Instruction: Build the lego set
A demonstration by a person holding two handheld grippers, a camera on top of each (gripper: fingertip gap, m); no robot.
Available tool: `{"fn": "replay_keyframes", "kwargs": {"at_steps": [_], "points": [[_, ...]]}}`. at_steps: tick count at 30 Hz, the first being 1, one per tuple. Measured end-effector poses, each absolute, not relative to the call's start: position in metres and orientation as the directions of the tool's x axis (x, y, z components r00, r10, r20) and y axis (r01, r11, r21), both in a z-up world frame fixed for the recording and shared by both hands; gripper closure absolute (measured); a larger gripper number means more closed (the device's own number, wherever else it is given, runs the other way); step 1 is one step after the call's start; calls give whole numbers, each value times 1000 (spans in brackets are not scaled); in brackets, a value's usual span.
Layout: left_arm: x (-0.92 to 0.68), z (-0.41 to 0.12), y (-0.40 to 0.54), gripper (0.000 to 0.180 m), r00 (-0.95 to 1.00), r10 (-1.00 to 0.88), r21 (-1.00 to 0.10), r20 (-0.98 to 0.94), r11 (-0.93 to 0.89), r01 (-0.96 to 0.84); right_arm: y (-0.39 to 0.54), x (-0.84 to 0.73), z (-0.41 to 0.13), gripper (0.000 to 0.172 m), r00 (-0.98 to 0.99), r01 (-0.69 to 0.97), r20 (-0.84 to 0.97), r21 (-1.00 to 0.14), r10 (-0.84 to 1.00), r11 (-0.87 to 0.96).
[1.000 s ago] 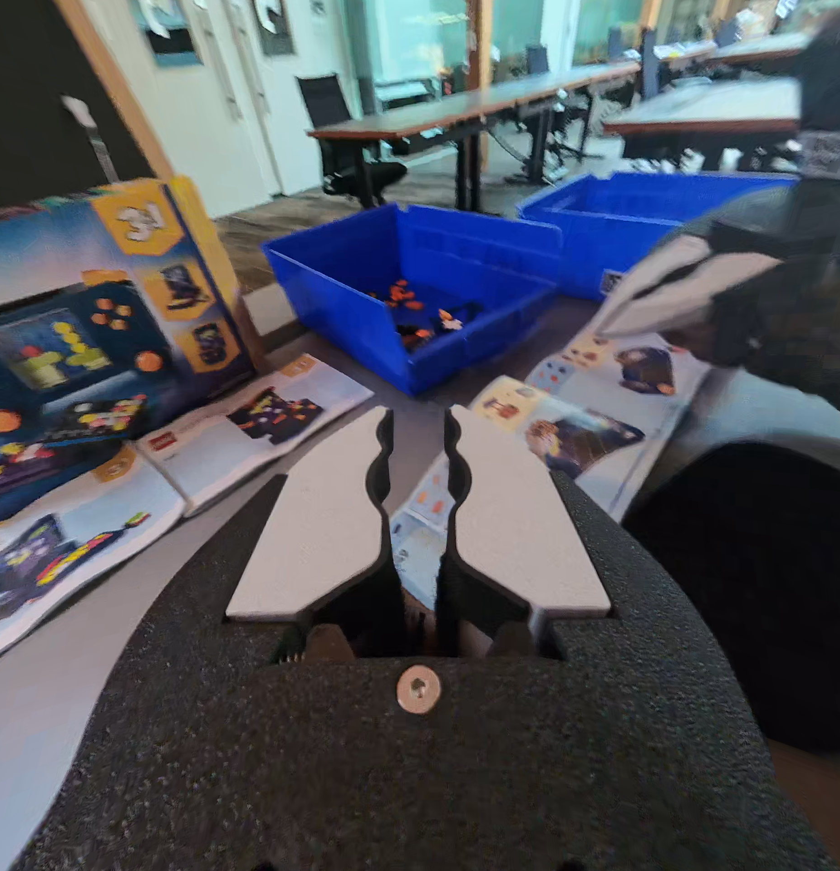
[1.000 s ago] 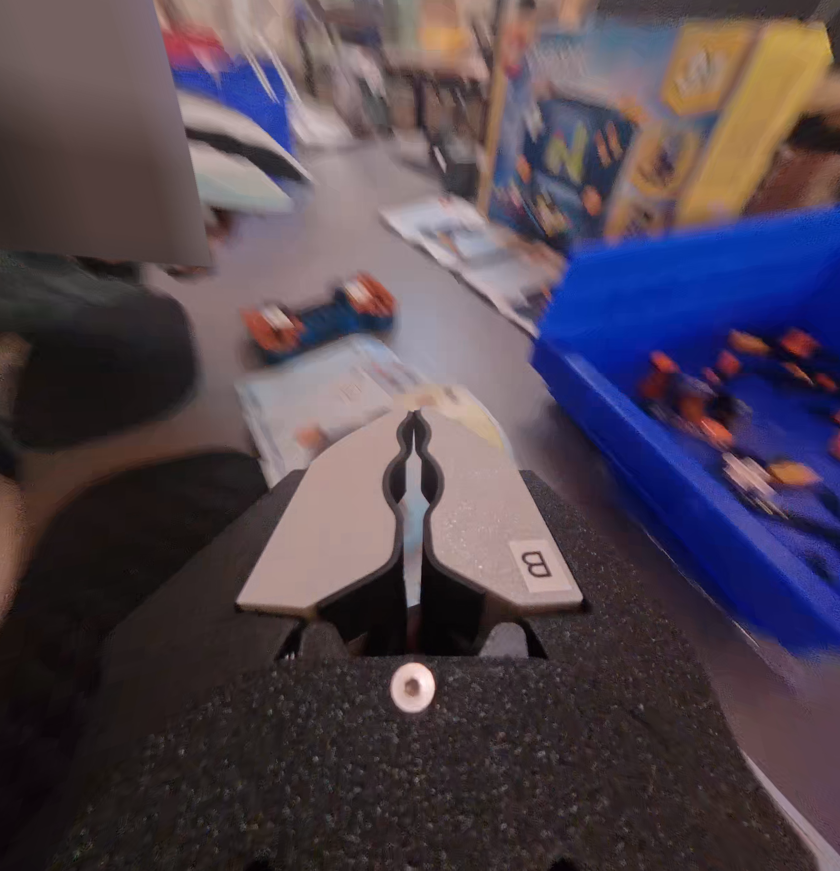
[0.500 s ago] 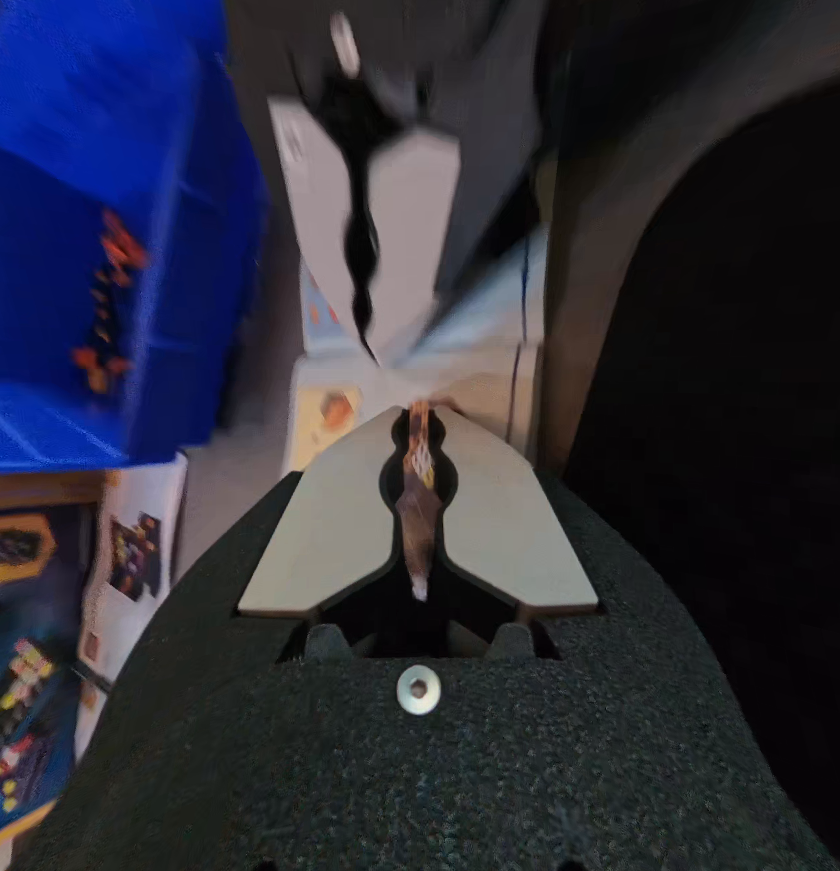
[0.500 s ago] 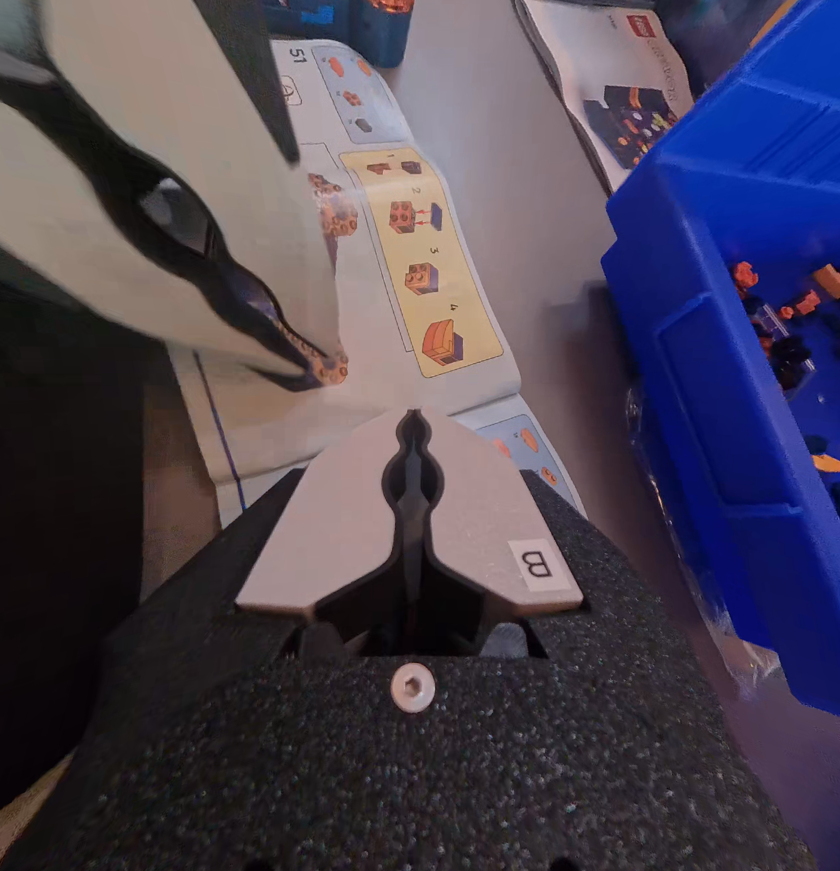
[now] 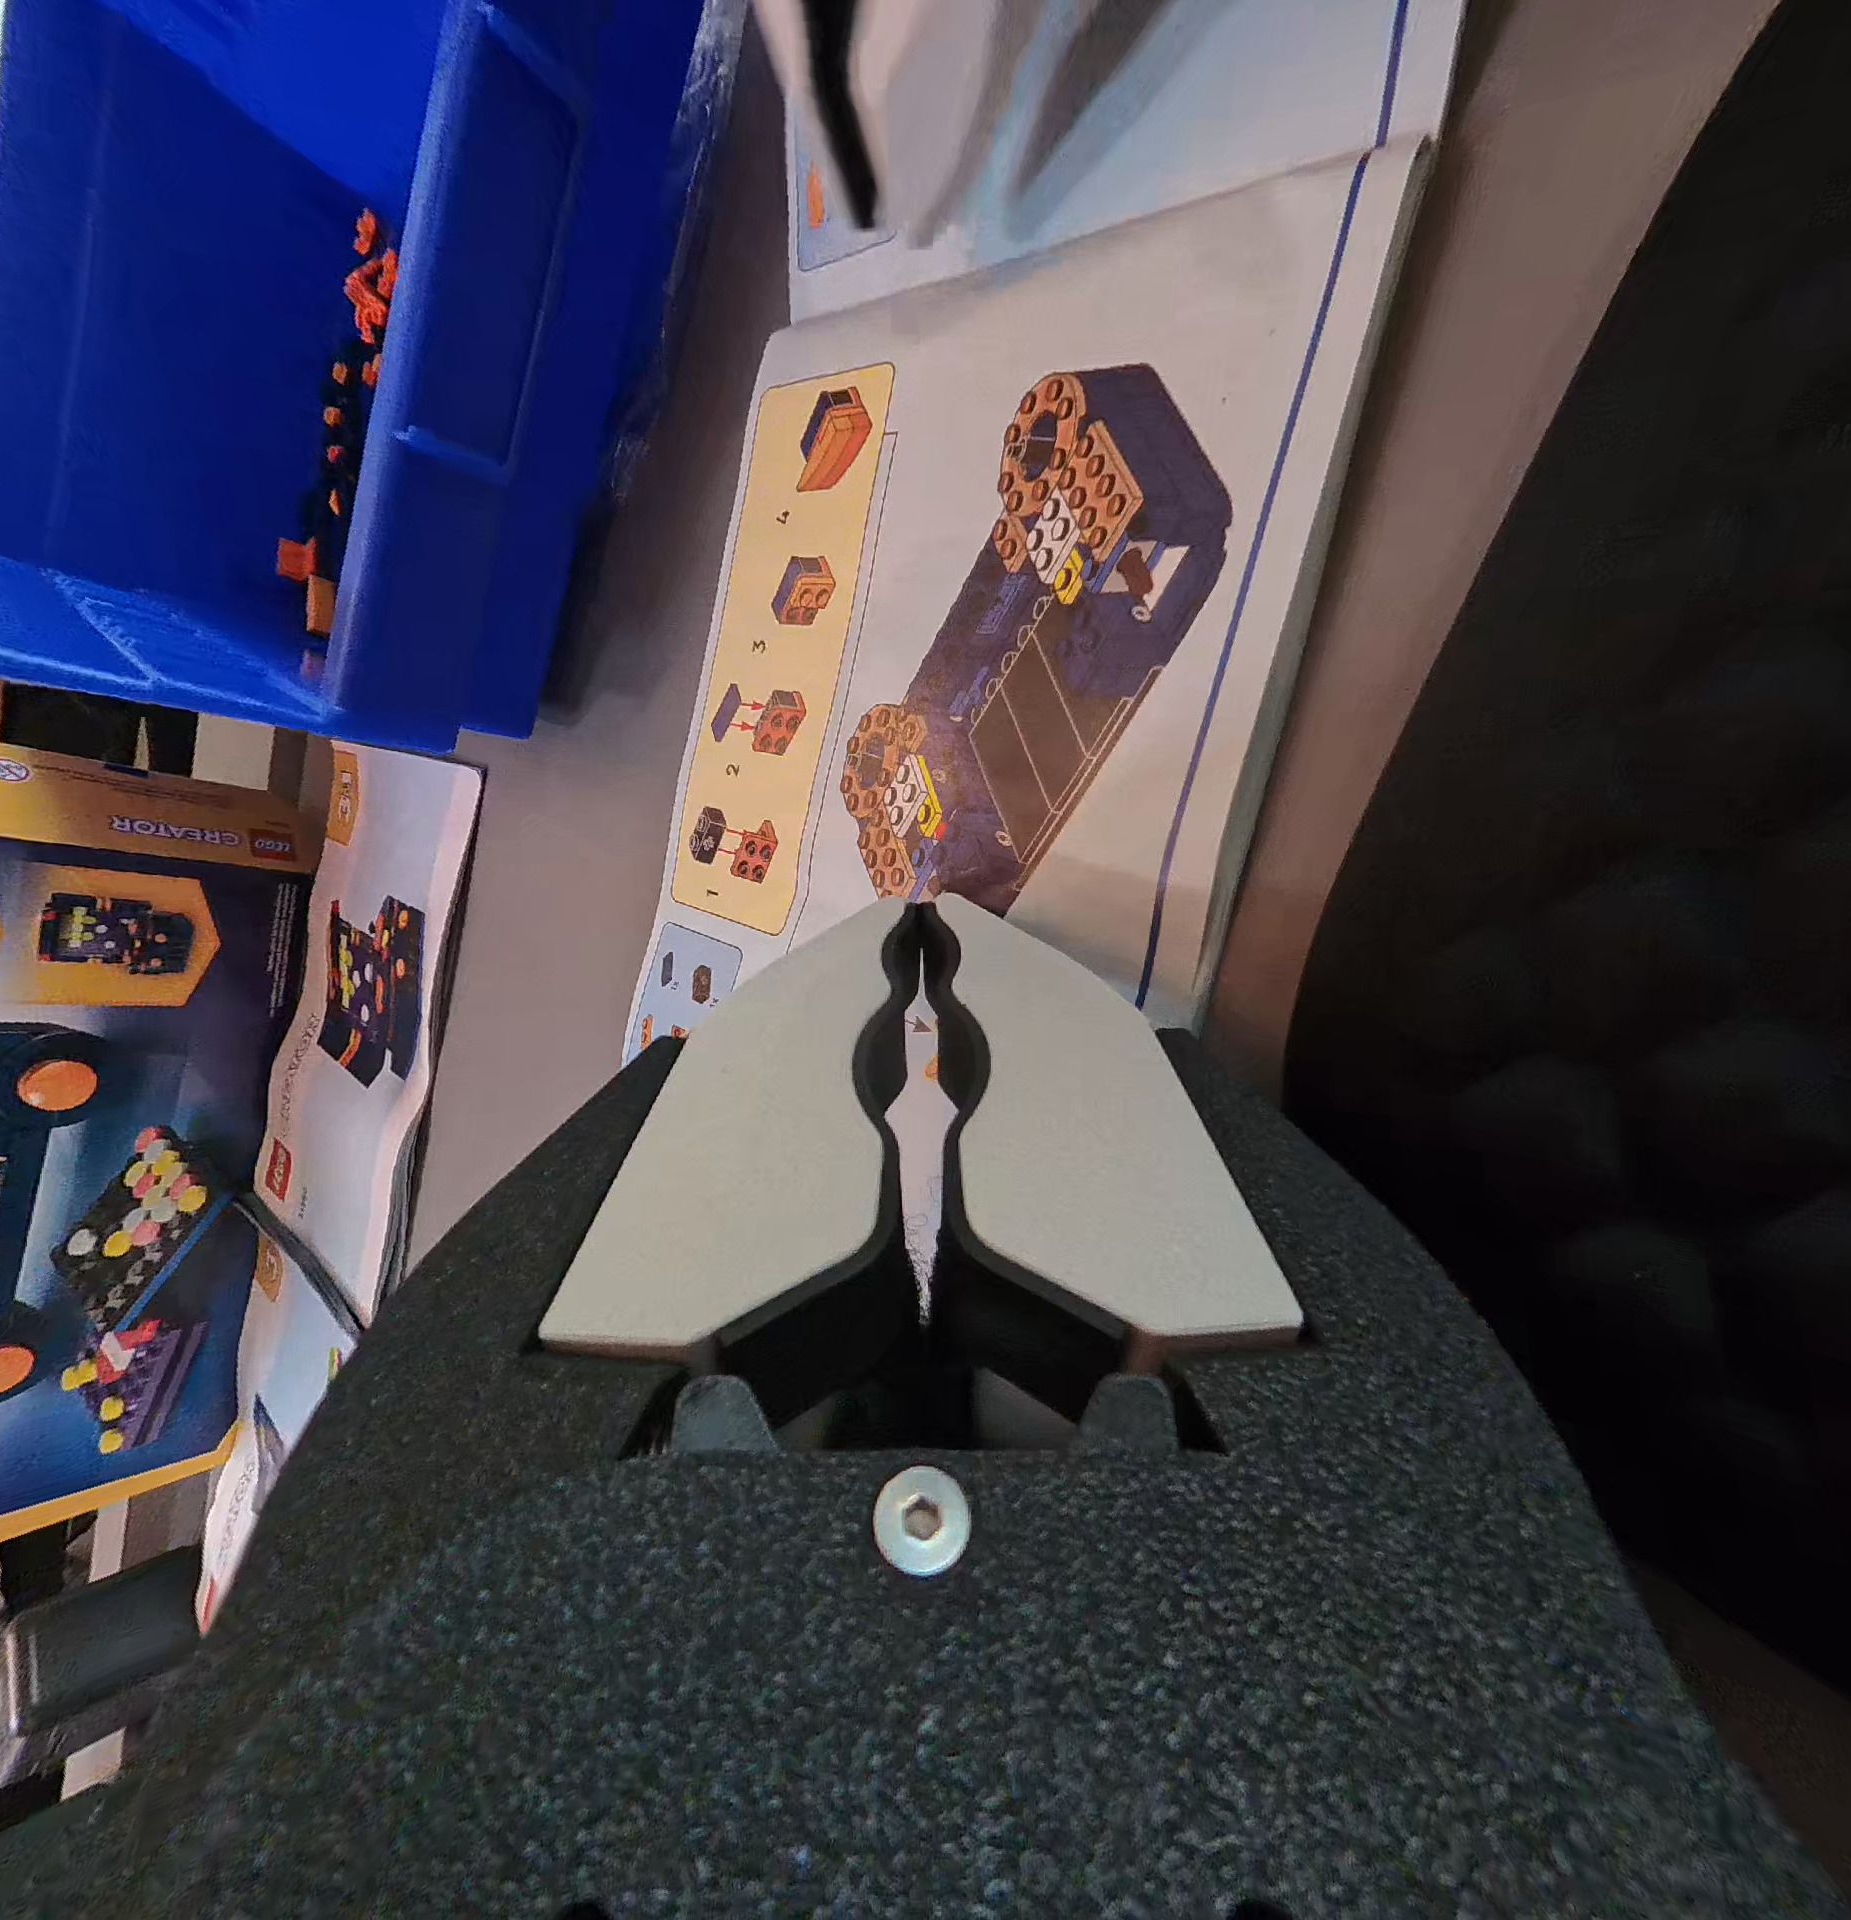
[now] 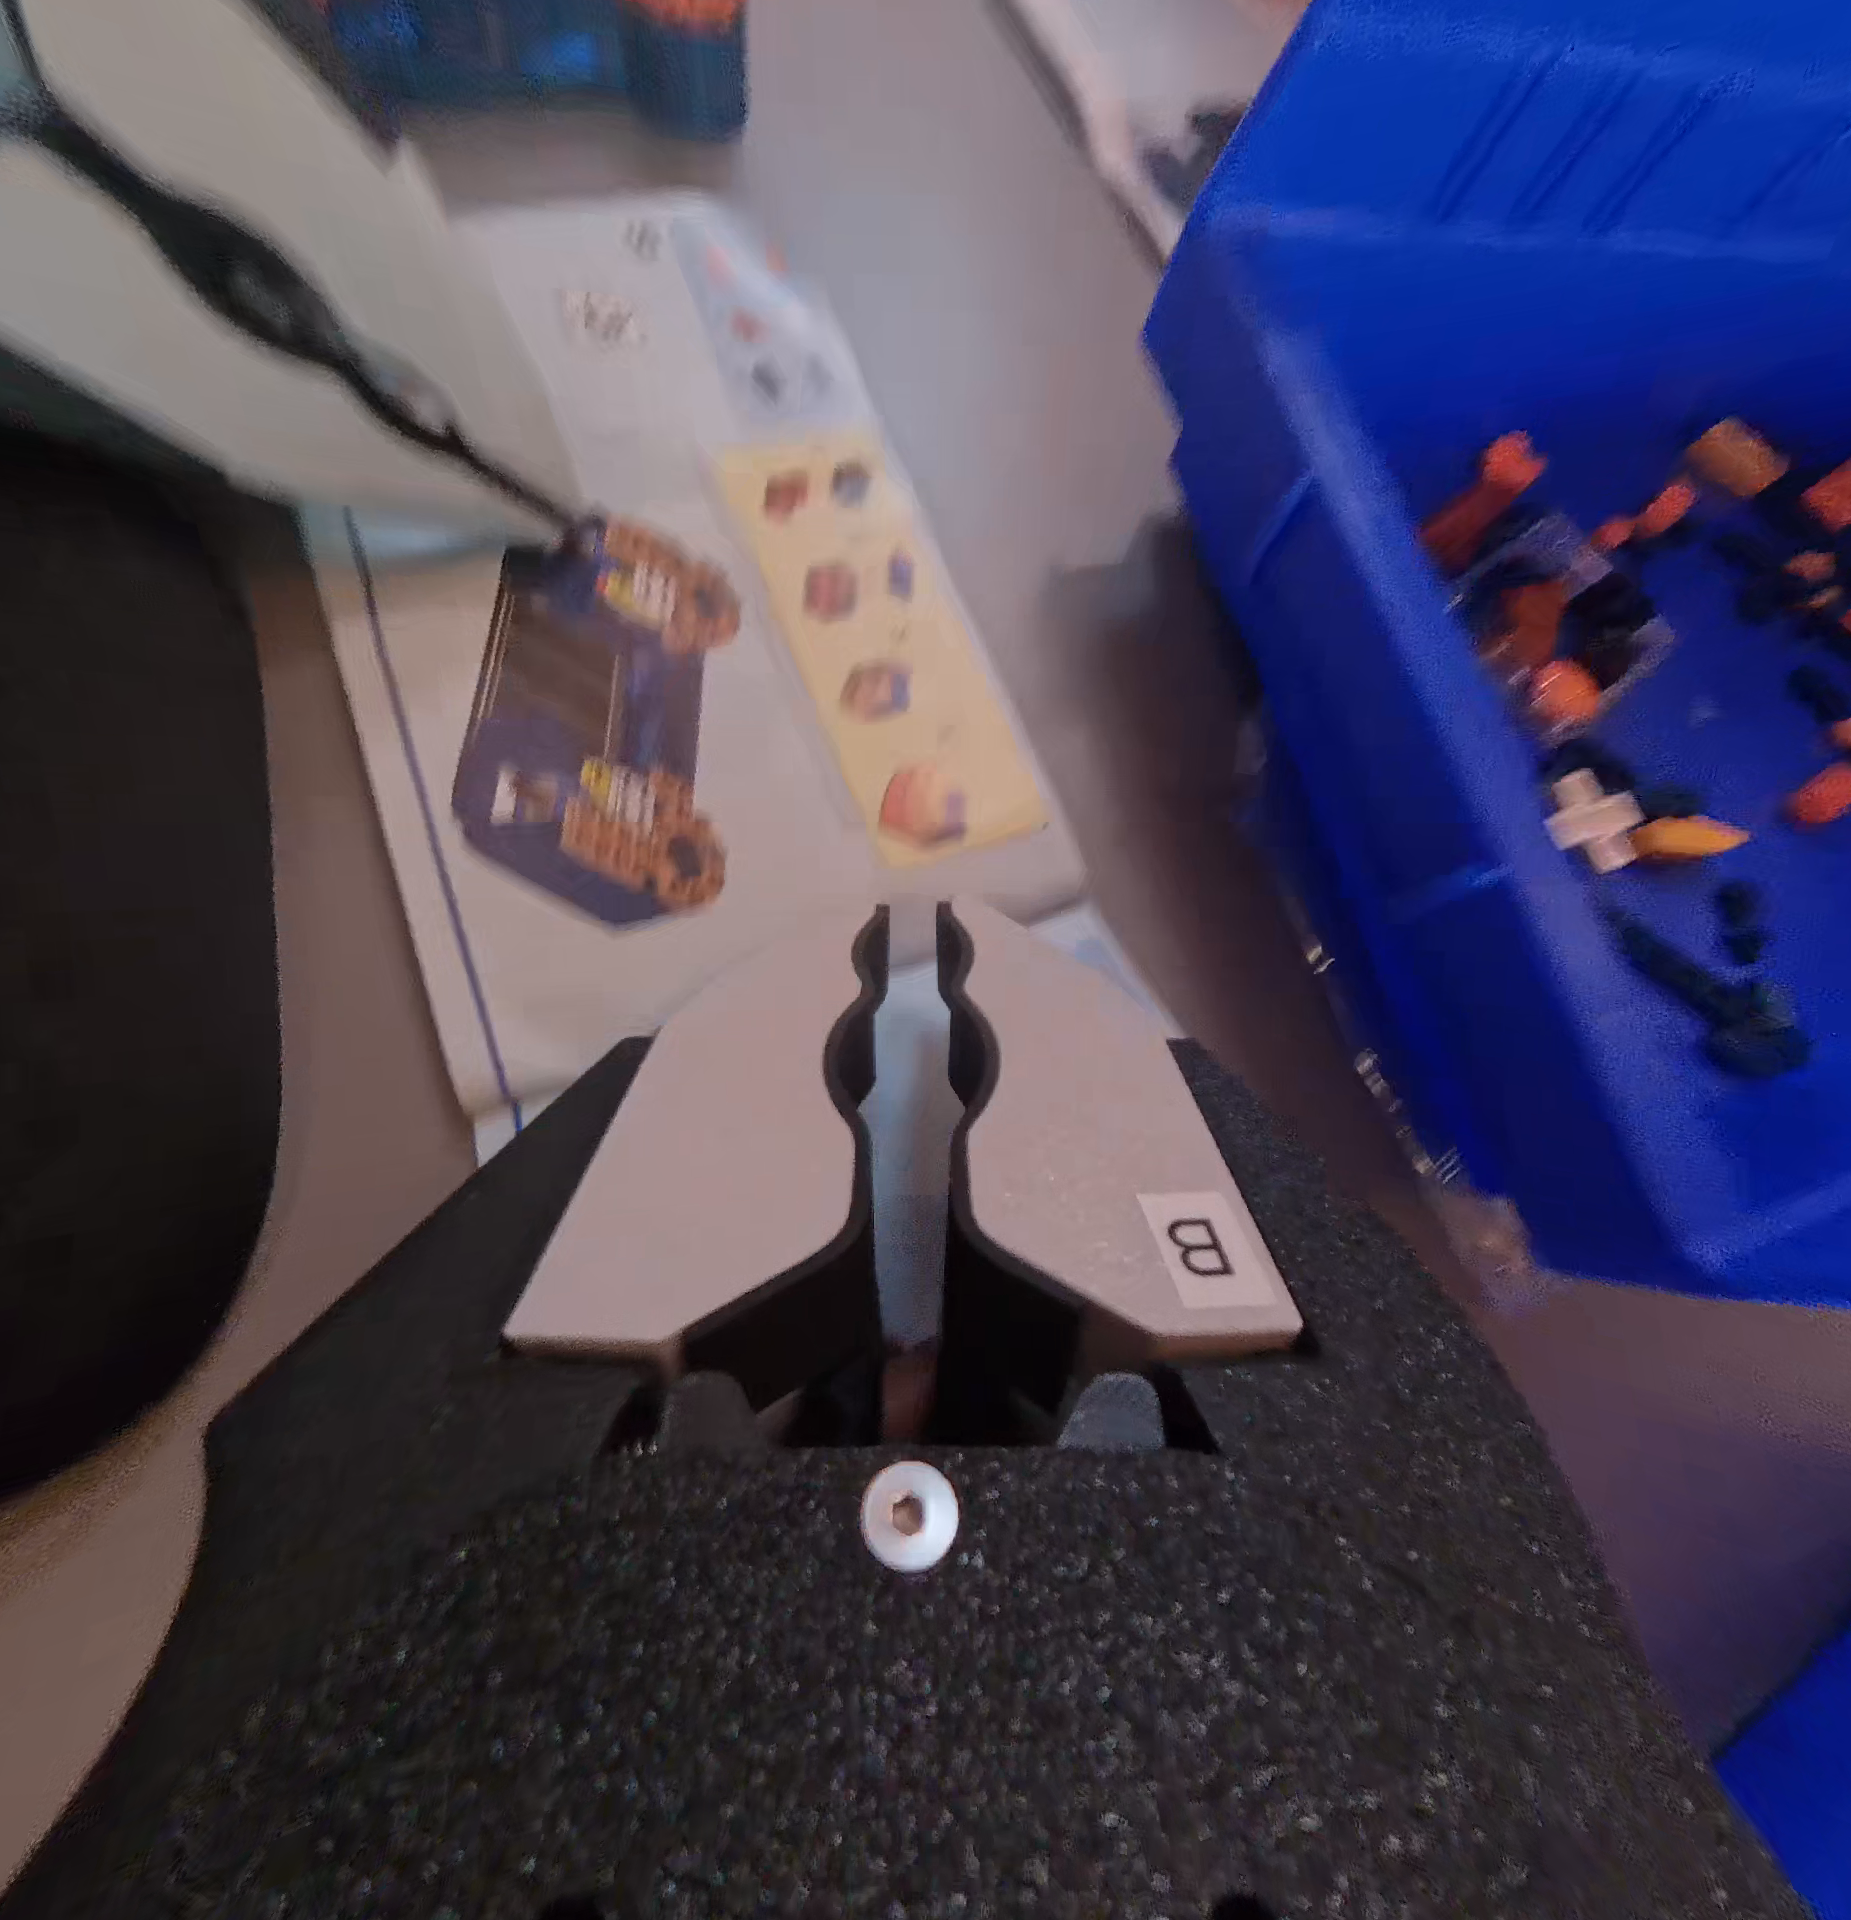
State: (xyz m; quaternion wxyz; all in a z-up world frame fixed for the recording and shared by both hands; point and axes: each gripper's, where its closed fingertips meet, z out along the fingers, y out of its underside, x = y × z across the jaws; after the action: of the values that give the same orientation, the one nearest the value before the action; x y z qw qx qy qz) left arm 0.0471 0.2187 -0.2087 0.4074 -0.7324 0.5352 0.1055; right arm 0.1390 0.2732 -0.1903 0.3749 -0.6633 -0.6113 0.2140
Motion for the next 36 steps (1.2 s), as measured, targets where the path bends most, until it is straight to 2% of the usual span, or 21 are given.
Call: {"fn": "replay_keyframes", "kwargs": {"at_steps": [4,7,10,13,15,18,20,23,26,28,30,31,36], "points": [[47,-209,219,180,431,-705,-509,-563,-115,-853,271,91,-167,168,170,559,226,-824,959,95],[47,-209,219,180,448,-710,-531,-544,-122,-838,282,84,-208,172,157,685,344,-713,926,149],[47,-207,217,179,448,-722,-547,-527,-116,-829,286,88,-208,172,133,704,450,-670,883,236],[34,-184,219,156,474,-661,-566,-582,-90,-820,286,88,-207,172,131,705,471,-663,872,252],[8,-148,221,147,583,-542,-644,-605,-97,-759,286,88,-207,172,130,706,482,-659,866,261],[-50,-113,208,137,776,-402,-786,-485,-189,-589,286,88,-207,172,129,707,503,-651,855,276],[-81,-124,188,123,814,-445,-796,-375,-296,-528,286,88,-207,172,129,707,504,-651,854,277],[-120,-149,174,80,876,-391,-768,-284,-454,-452,286,88,-207,172,129,707,499,-653,857,274],[-112,-160,177,67,849,-394,-754,-351,-419,-506,285,88,-207,172,129,708,509,-648,851,281],[-100,-171,176,70,736,-496,-653,-462,-371,-660,285,88,-207,172,128,708,514,-646,848,284],[-90,-175,173,92,586,-610,-566,-534,-257,-783,284,87,-207,172,128,707,514,-647,848,286],[-88,-176,173,99,547,-649,-552,-529,-227,-803,284,86,-207,172,127,707,514,-647,848,286],[-97,-190,165,110,465,-814,-500,-348,-258,-827,284,86,-206,172,124,708,525,-641,842,296]]}}
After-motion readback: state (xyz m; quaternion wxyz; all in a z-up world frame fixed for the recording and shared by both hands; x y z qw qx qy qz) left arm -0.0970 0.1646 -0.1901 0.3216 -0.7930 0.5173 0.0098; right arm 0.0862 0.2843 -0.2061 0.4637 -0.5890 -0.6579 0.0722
